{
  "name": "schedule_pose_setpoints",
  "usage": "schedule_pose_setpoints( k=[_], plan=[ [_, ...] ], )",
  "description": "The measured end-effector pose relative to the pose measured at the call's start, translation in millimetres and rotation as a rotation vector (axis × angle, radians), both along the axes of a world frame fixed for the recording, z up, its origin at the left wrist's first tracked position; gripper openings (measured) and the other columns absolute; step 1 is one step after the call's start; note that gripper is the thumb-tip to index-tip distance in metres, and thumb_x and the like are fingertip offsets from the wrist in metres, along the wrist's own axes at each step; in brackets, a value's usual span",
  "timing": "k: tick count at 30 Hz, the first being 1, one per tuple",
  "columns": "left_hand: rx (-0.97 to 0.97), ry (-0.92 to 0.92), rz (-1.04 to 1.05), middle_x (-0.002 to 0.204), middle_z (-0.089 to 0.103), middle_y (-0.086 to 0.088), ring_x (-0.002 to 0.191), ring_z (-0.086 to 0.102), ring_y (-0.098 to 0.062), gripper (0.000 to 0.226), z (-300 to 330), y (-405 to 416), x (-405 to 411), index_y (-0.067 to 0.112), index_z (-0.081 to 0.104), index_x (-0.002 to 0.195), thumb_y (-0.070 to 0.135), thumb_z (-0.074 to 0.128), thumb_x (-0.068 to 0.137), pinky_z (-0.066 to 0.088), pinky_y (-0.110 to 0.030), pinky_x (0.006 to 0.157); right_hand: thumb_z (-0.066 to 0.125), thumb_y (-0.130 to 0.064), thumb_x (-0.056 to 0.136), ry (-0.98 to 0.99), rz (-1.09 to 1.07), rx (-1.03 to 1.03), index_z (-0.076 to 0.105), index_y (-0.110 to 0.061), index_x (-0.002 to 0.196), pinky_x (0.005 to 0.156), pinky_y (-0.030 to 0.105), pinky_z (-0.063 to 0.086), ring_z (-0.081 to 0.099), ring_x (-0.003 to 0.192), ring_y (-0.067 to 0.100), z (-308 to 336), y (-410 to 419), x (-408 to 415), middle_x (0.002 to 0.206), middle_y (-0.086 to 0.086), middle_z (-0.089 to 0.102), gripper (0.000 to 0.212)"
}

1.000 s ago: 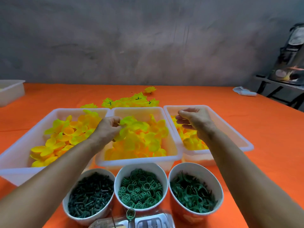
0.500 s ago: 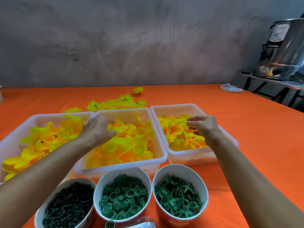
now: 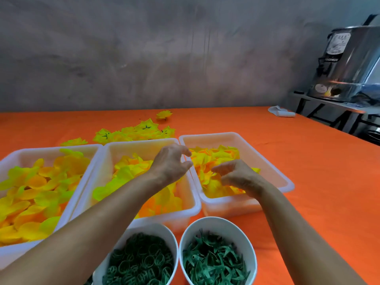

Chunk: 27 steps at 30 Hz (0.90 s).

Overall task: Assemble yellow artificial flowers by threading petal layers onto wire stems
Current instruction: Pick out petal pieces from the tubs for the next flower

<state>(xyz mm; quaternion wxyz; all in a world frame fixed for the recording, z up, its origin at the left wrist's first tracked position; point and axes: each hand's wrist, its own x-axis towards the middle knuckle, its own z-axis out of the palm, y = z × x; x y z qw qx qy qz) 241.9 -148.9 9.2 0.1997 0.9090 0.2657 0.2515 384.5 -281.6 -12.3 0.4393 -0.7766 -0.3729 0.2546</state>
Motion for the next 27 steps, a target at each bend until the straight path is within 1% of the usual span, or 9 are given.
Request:
schedule_pose_setpoints(
  k=[3,5,8,12,15,18,22,25,27],
  plan=[
    [-0.023,-0.014,-0.046,0.123,0.062,-0.007,0.114,0.055,-0.022,0.028,-7.9,-0.5,15.1,0.015,0.067,0.113,0.024,0.066,0.086,0.039,-0.028,0.092,0.068,0.006,0.077,-0.005,-0.026,0.055,0.07,-0.006,0.089,0.051,0.018,0.039,0.051,0.061,0.01,-3.7,-0.5,2.4,0.073,0.005,0.06,0.017],
    [-0.029,-0.044,-0.05,0.121,0.063,-0.008,0.112,0.056,-0.022,0.025,-13.5,2.3,20.4,0.014,0.068,0.111,0.023,0.065,0.087,0.038,-0.026,0.09,0.069,0.003,0.078,0.008,-0.128,0.111,0.064,-0.014,0.074,0.048,0.02,0.037,0.047,0.055,0.01,-3.3,0.8,10.3,0.065,0.002,0.055,0.018],
    [-0.05,-0.133,-0.05,0.11,0.069,-0.009,0.103,0.06,-0.024,0.019,-22.7,8.0,23.4,0.009,0.07,0.104,0.016,0.063,0.088,0.039,-0.025,0.085,0.064,0.004,0.08,0.076,-0.355,0.248,0.059,-0.018,0.068,0.052,0.023,0.043,0.05,0.057,0.015,-0.2,2.9,28.9,0.066,0.004,0.054,0.026],
    [-0.078,-0.234,-0.058,0.098,0.071,-0.013,0.093,0.064,-0.026,0.015,-33.8,9.8,24.9,0.002,0.072,0.096,0.01,0.063,0.088,0.045,-0.029,0.082,0.061,0.002,0.078,0.056,-0.554,0.31,0.059,-0.02,0.069,0.074,0.042,0.05,0.059,0.078,0.026,-0.1,9.2,39.7,0.082,0.012,0.062,0.024],
    [-0.14,-0.322,-0.049,0.094,0.071,-0.014,0.091,0.064,-0.026,0.018,-37.1,8.4,25.7,0.0,0.072,0.096,0.014,0.062,0.09,0.044,-0.028,0.079,0.065,0.003,0.079,0.152,-0.488,0.388,0.059,-0.017,0.071,0.062,0.036,0.051,0.058,0.069,0.024,-2.7,18.3,32.0,0.077,0.013,0.061,0.022],
    [-0.248,-0.398,-0.06,0.101,0.069,-0.01,0.093,0.062,-0.017,0.032,-35.8,7.0,25.3,0.004,0.066,0.113,0.023,0.065,0.088,0.041,-0.015,0.074,0.065,0.0,0.082,0.355,-0.372,0.491,0.059,-0.014,0.077,0.05,0.023,0.047,0.056,0.061,0.019,-3.2,26.9,22.3,0.07,0.008,0.059,0.017],
    [-0.428,-0.413,-0.135,0.098,0.069,-0.008,0.093,0.064,-0.013,0.045,-37.2,6.4,25.0,0.008,0.06,0.12,0.023,0.074,0.079,0.045,-0.011,0.073,0.065,-0.003,0.082,0.448,-0.24,0.536,0.062,-0.012,0.082,0.064,0.031,0.049,0.06,0.066,0.022,-6.0,28.3,15.3,0.075,0.011,0.063,0.01],
    [-0.532,-0.482,-0.23,0.086,0.067,-0.002,0.077,0.061,-0.003,0.031,-36.4,4.0,24.7,0.004,0.065,0.105,0.01,0.075,0.077,0.048,-0.011,0.071,0.068,-0.005,0.073,0.448,-0.094,0.568,0.065,-0.009,0.083,0.067,0.034,0.05,0.062,0.062,0.018,-5.5,26.7,12.0,0.072,0.008,0.067,0.01],
    [-0.607,-0.542,-0.284,0.084,0.067,-0.003,0.075,0.061,-0.005,0.021,-34.7,3.6,24.2,0.005,0.067,0.096,0.003,0.073,0.077,0.05,-0.017,0.074,0.069,-0.011,0.066,0.452,-0.032,0.599,0.065,-0.007,0.084,0.068,0.034,0.051,0.063,0.062,0.016,-4.3,27.4,8.7,0.071,0.006,0.068,0.019]
  ],
)
